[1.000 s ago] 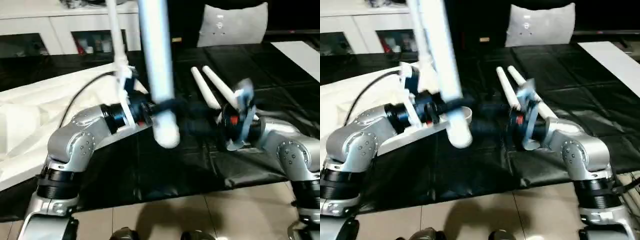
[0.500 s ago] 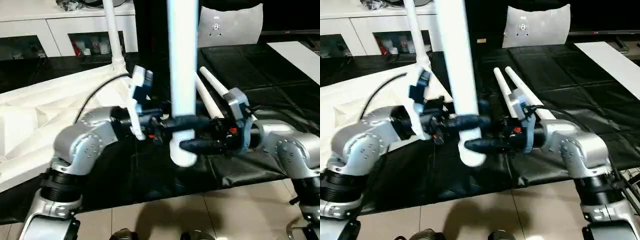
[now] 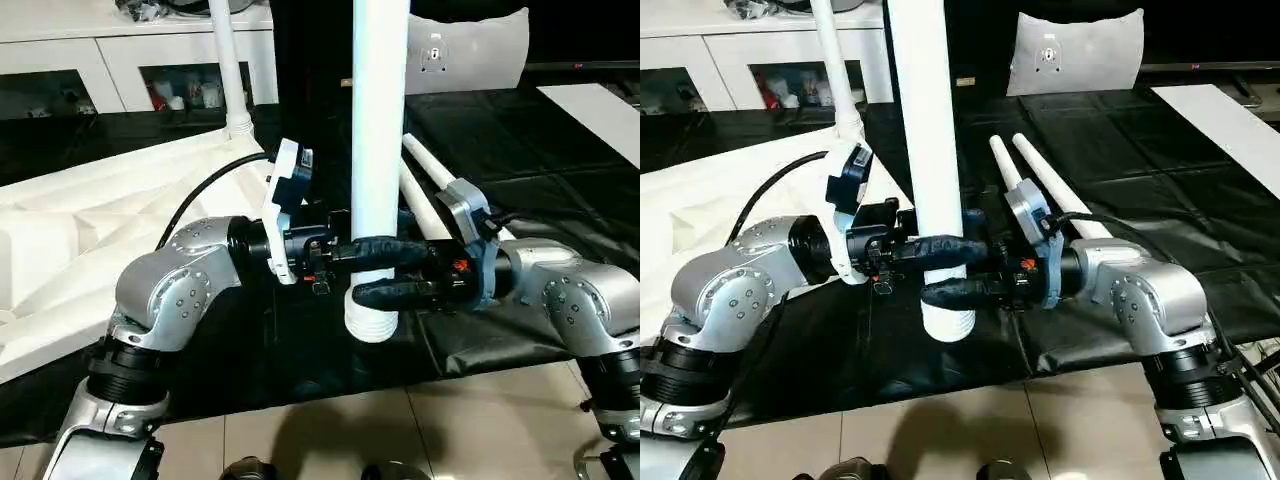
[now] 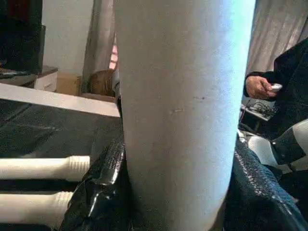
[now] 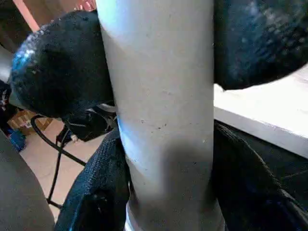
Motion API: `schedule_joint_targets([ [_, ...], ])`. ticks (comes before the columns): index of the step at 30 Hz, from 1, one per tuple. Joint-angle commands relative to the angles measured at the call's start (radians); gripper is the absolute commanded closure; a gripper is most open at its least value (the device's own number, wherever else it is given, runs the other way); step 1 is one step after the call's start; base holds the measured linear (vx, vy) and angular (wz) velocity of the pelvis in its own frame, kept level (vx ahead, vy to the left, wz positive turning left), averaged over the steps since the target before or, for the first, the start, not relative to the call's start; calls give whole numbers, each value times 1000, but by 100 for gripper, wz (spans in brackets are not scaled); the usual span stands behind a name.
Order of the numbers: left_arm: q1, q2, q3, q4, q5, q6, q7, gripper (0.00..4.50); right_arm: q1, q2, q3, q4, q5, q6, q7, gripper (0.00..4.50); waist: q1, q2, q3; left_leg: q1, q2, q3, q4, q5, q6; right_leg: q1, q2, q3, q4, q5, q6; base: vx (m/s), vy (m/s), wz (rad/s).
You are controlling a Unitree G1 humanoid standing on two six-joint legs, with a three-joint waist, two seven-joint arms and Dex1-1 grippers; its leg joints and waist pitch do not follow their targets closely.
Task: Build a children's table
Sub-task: Pick table leg
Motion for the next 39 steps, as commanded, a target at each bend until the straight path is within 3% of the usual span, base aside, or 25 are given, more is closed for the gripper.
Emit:
schedule_joint_targets([
  [1,-19,1,-11,-18,17,-13,-1,254,-5,6,21,-22,2,17,3,245,-1,-9,-76,24,55,-23,-71,-184,32,48,-76,46,-85,-388,-151,0,0,0],
  [8,-16,11,-11,-12,24,5,13,254,-1,10,21,-18,-5,9,-5,252,0,-9,-76,24,54,-22,-70,-182,33,49,-77,47,-83,-382,-157,0,0,0],
  [10,-14,18,-11,-16,12,20,4,198,0,10,21,-18,-8,7,-6,253,0,-9,-76,24,54,-22,-70,-181,33,48,-77,47,-84,-385,-156,0,0,0],
  [12,-11,16,4,-18,-10,39,11,184,3,12,19,-14,-15,1,-10,253,0,-5,-75,25,54,-23,-71,-189,29,47,-76,46,-84,-389,-158,0,0,0],
  [21,0,31,15,-12,-10,41,4,184,9,28,12,0,-31,-22,-33,254,0,-7,-76,24,55,-23,-71,-185,29,49,-77,47,-82,-366,-164,0,0,0],
  [25,15,33,23,-8,6,16,17,184,15,57,-3,17,-72,-81,-86,255,-2,-3,-75,25,56,-24,-73,-197,22,46,-76,46,-82,-376,-162,0,0,0],
  [31,67,61,-56,7,211,-199,39,184,67,106,18,21,-174,-220,-177,256,-4,-3,-77,24,59,-27,-77,-211,10,45,-79,49,-85,-377,-142,0,0,0],
  [39,174,19,-47,39,219,-253,67,108,157,172,52,50,-258,-346,-257,257,-7,-1,-79,25,58,-25,-79,-239,8,45,-80,50,-85,-375,-155,0,0,0],
])
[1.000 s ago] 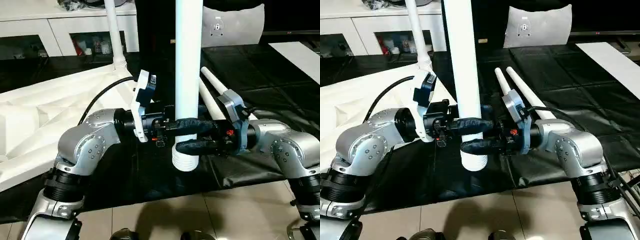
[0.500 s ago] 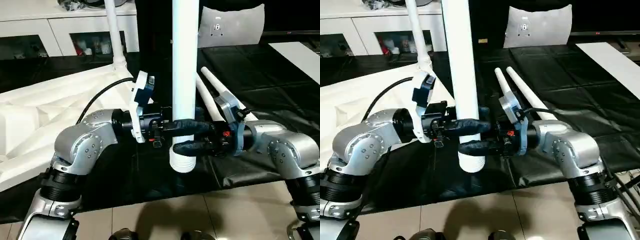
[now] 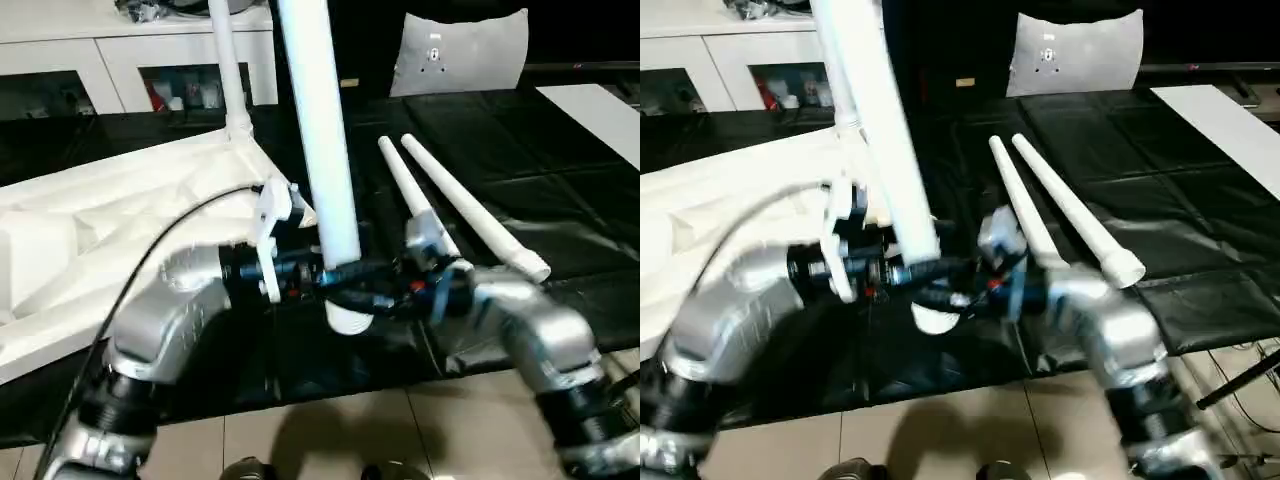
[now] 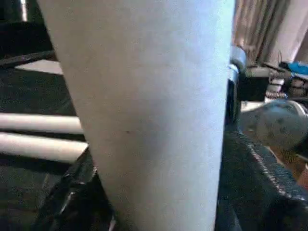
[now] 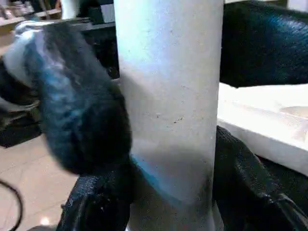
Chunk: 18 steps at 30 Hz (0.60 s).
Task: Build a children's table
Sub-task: Pick table leg
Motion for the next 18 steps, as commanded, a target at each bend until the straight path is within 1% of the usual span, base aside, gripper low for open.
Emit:
schedule_joint_targets([
  [1,30,-5,-10,21,8,-32,-7,94,19,6,3,7,-21,-23,-21,257,-6,-3,-78,24,59,-25,-78,-245,10,44,-80,49,-86,-383,-153,0,0,0],
  [2,47,-11,-9,37,9,-42,-6,90,33,9,8,12,-28,-33,-20,257,-6,-2,-77,23,59,-25,-79,-248,10,43,-81,50,-87,-391,-147,0,0,0],
  [3,60,-16,-9,46,13,-53,-5,90,44,12,11,15,-34,-43,-22,257,-6,-4,-77,24,58,-25,-79,-255,10,43,-80,50,-89,-401,-145,0,0,0],
  [5,81,-23,-7,67,20,-73,-5,69,61,16,16,18,-38,-51,-25,257,-6,-2,-76,26,59,-26,-80,-271,9,41,-80,50,-92,-425,-134,0,0,0],
  [6,88,-29,-2,75,21,-77,1,69,67,17,17,17,-39,-55,-27,257,-7,-2,-76,27,59,-26,-80,-277,8,40,-80,50,-93,-433,-132,0,0,0],
  [7,96,-38,8,85,21,-85,10,55,73,21,15,17,-40,-59,-32,257,-6,-2,-75,29,59,-27,-81,-286,7,39,-81,49,-94,-446,-129,0,0,0],
  [8,100,-44,15,90,18,-88,15,52,77,24,12,18,-41,-63,-35,257,-8,-3,-74,27,59,-28,-82,-292,5,40,-82,48,-96,-457,-126,0,0,0],
  [9,101,-48,20,92,15,-90,17,46,78,26,9,18,-42,-67,-38,257,-8,-3,-74,27,59,-28,-82,-296,5,39,-82,49,-97,-465,-124,0,0,0],
  [11,101,-74,59,107,-14,-100,41,30,73,45,-13,24,-43,-84,-65,257,-9,-3,-73,29,58,-28,-80,-307,2,37,-83,48,-100,-490,-117,0,0,0],
  [12,101,-76,62,108,-16,-100,42,21,72,46,-14,25,-43,-85,-67,257,-9,-4,-73,29,57,-27,-79,-305,2,37,-84,48,-100,-491,-117,0,0,0],
  [14,97,-97,88,116,-29,-112,71,7,59,65,-31,31,-61,-115,-107,257,-9,-4,-74,28,58,-28,-80,-296,3,36,-82,48,-98,-481,-118,0,0,0],
  [15,93,-108,97,122,-24,-124,94,6,49,77,-40,38,-74,-135,-135,257,-11,-4,-74,27,58,-28,-81,-295,2,36,-81,48,-97,-471,-117,0,0,0],
  [16,92,-111,98,123,-22,-127,99,6,47,80,-42,39,-76,-138,-140,257,-11,-4,-74,27,58,-28,-81,-295,2,36,-81,48,-97,-471,-117,0,0,0],
  [18,87,-127,98,129,10,-150,144,5,29,103,-53,57,-105,-171,-202,257,-12,-2,-76,28,58,-28,-81,-295,0,35,-80,48,-96,-458,-117,0,0,0],
])
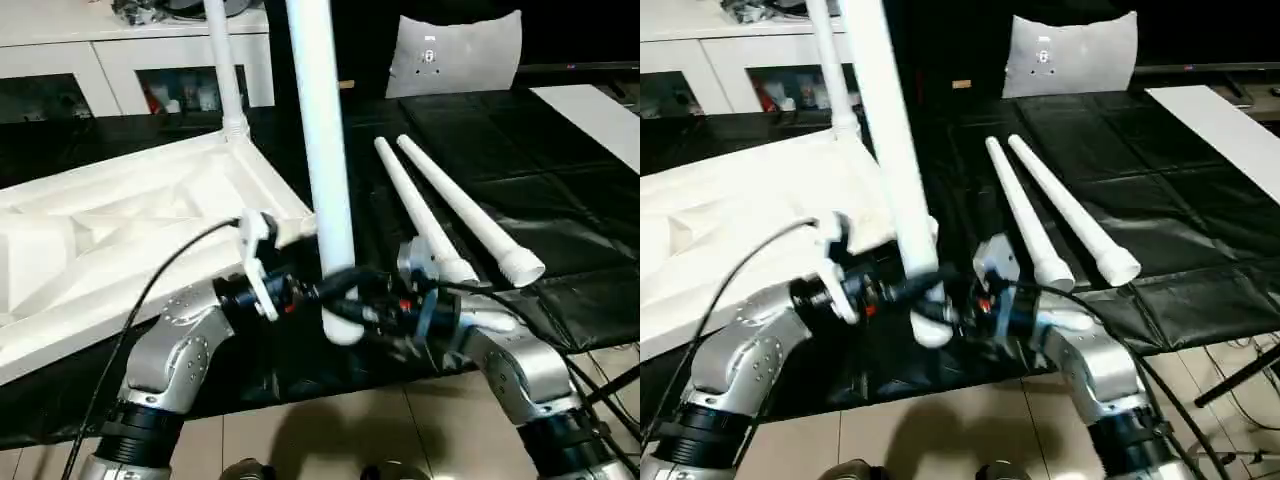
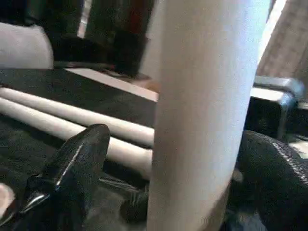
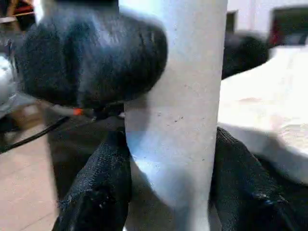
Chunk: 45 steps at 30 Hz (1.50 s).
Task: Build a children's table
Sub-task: Pick table leg
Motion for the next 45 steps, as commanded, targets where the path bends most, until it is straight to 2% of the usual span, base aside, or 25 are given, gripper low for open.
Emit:
schedule_joint_targets([
  [1,-15,-13,3,4,39,-23,56,5,-28,16,-20,14,-34,-40,-61,257,-8,-1,-76,24,59,-29,-82,-288,-1,34,-80,48,-93,-440,-122,0,0,0],
  [2,-14,-25,-1,2,66,-39,92,5,-38,25,-12,32,-65,-57,-95,257,-9,-2,-75,24,60,-29,-83,-285,-1,34,-79,48,-92,-427,-125,0,0,0],
  [4,-13,-31,-2,0,76,-41,106,5,-40,28,-9,39,-74,-64,-106,257,-10,-1,-77,24,59,-28,-82,-281,1,36,-80,50,-91,-408,-132,0,0,0],
  [6,-16,-34,-6,5,101,-50,129,33,-42,33,-9,45,-77,-67,-113,257,-10,-2,-79,20,59,-27,-82,-262,8,40,-79,51,-87,-374,-137,0,0,0],
  [7,-20,-44,-27,14,167,-98,171,40,-45,47,-8,57,-83,-75,-132,257,-10,-5,-79,19,59,-27,-82,-251,17,41,-80,51,-87,-360,-140,0,0,0],
  [8,-24,-46,-41,20,202,-123,190,40,-46,54,-4,62,-88,-81,-136,257,-12,-4,-79,18,61,-28,-83,-249,19,41,-79,51,-87,-352,-139,0,0,0],
  [10,-31,-58,-39,30,226,-145,224,45,-46,63,0,64,-91,-81,-139,257,-15,-7,-77,18,60,-26,-82,-259,19,41,-80,51,-88,-367,-139,0,0,0],
  [12,-37,-70,-29,46,229,-166,248,79,-47,69,3,71,-97,-90,-144,257,-17,-6,-76,19,60,-27,-83,-270,18,41,-81,50,-91,-387,-136,0,0,0],
  [15,-39,-74,-23,54,226,-175,252,88,-49,74,4,81,-102,-100,-149,257,-23,-7,-75,18,60,-29,-83,-283,16,40,-82,49,-92,-412,-132,0,0,0],
  [16,-37,-70,-26,56,229,-176,246,110,-50,75,5,82,-103,-101,-149,257,-24,-7,-75,18,59,-29,-82,-283,16,39,-82,49,-92,-413,-132,0,0,0],
  [18,-33,-66,-30,56,235,-177,240,126,-51,76,7,85,-106,-102,-149,257,-27,-6,-75,17,58,-29,-82,-284,18,39,-82,49,-93,-416,-130,0,0,0],
  [30,-19,-68,-37,68,247,-207,235,224,-57,84,3,107,-119,-118,-143,257,-25,-4,-74,19,61,-29,-84,-288,19,38,-82,51,-89,-386,-147,0,0,0],
  [37,-22,-74,-29,57,227,-189,237,244,-64,86,1,115,-121,-122,-146,257,-25,-4,-73,19,61,-29,-84,-295,17,37,-82,51,-90,-394,-145,0,0,0],
  [45,-36,-87,-15,56,216,-169,261,247,-81,85,-11,131,-130,-123,-165,257,-26,-4,-71,19,60,-28,-85,-300,17,36,-81,51,-91,-400,-145,0,0,0],
])
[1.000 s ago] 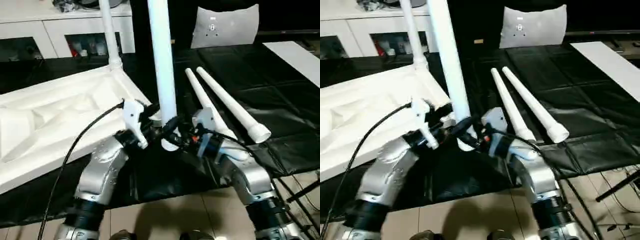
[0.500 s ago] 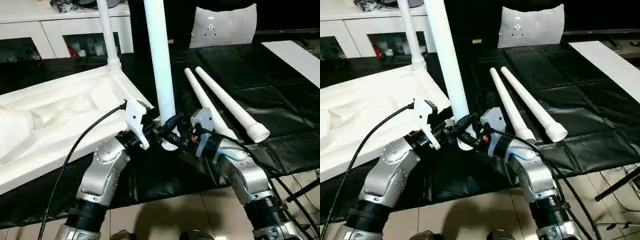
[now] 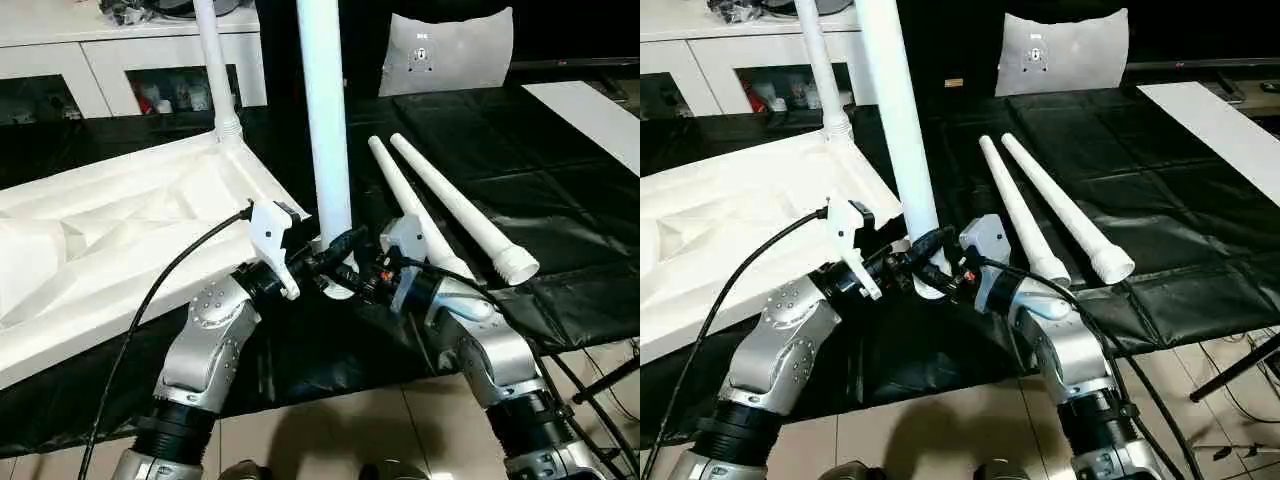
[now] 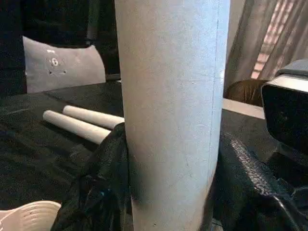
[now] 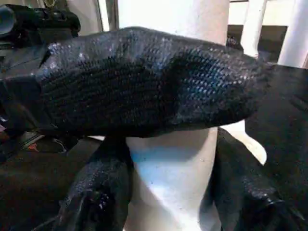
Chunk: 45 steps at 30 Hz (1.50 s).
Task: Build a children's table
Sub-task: Pick table leg
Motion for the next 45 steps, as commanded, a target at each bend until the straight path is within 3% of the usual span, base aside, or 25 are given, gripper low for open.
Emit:
schedule_joint_targets([
  [1,-14,7,33,7,3,24,33,247,-22,-3,-15,3,8,7,-6,222,-3,-3,-70,20,61,-29,-83,-302,17,37,-81,51,-90,-400,-145,0,0,0],
  [3,-24,20,32,2,11,69,49,248,-26,-5,-22,-6,23,32,-1,187,-3,-2,-70,21,60,-29,-83,-304,14,37,-80,51,-88,-401,-146,0,0,0],
  [6,-40,34,39,-6,8,110,55,248,-31,-13,-28,-10,37,44,16,185,-3,-1,-71,21,60,-29,-82,-297,16,37,-80,51,-89,-390,-147,0,0,0],
  [15,-73,71,74,-1,-41,156,18,250,-37,-70,-78,-40,110,83,103,104,1,0,-71,21,59,-28,-82,-279,32,41,-78,49,-86,-357,-158,0,0,0],
  [17,-84,88,92,-12,-86,205,-15,250,-42,-111,-117,-69,175,156,153,89,2,-1,-71,21,59,-28,-81,-277,35,41,-79,49,-86,-359,-163,0,0,0],
  [19,-88,93,98,-18,-102,222,-28,250,-44,-126,-130,-75,196,181,167,67,4,-1,-71,23,58,-27,-80,-271,37,42,-79,49,-87,-362,-165,0,0,0],
  [21,-100,99,126,-39,-189,311,-67,250,-59,-163,-169,-76,266,312,175,52,2,-3,-69,22,56,-26,-79,-270,33,42,-78,48,-85,-375,-167,0,0,0],
  [24,-105,102,136,-45,-224,344,-82,250,-66,-177,-184,-75,299,373,177,36,4,-3,-70,23,52,-26,-76,-253,36,43,-78,46,-88,-391,-174,0,0,0],
  [26,-123,122,168,-74,-370,486,-152,251,-83,-196,-257,-77,438,531,180,14,8,-3,-72,23,50,-25,-72,-227,43,44,-79,47,-87,-385,-179,0,0,0],
  [27,-123,122,168,-74,-370,486,-152,251,-83,-196,-257,-77,438,531,180,8,7,-3,-72,22,50,-24,-72,-223,43,43,-77,46,-87,-383,-179,0,0,0],
  [30,-139,140,174,-75,-414,541,-192,251,-87,-193,-307,-90,530,589,182,3,6,-1,-71,24,51,-24,-74,-229,40,40,-74,44,-90,-384,-173,0,0,0],
  [35,-155,157,179,-74,-437,580,-209,251,-85,-201,-319,-113,546,645,181,3,7,-1,-70,24,51,-25,-76,-238,22,42,-76,44,-91,-410,-155,0,0,0],
  [39,-159,165,177,-82,-451,590,-222,251,-80,-210,-304,-128,540,644,190,3,8,-2,-70,24,50,-24,-75,-236,16,40,-78,43,-95,-441,-143,0,0,0],
  [45,-151,185,137,-112,-437,554,-311,251,-56,-262,-217,-182,498,603,288,3,8,-5,-69,23,53,-24,-77,-239,19,40,-79,45,-96,-447,-135,0,0,0],
])
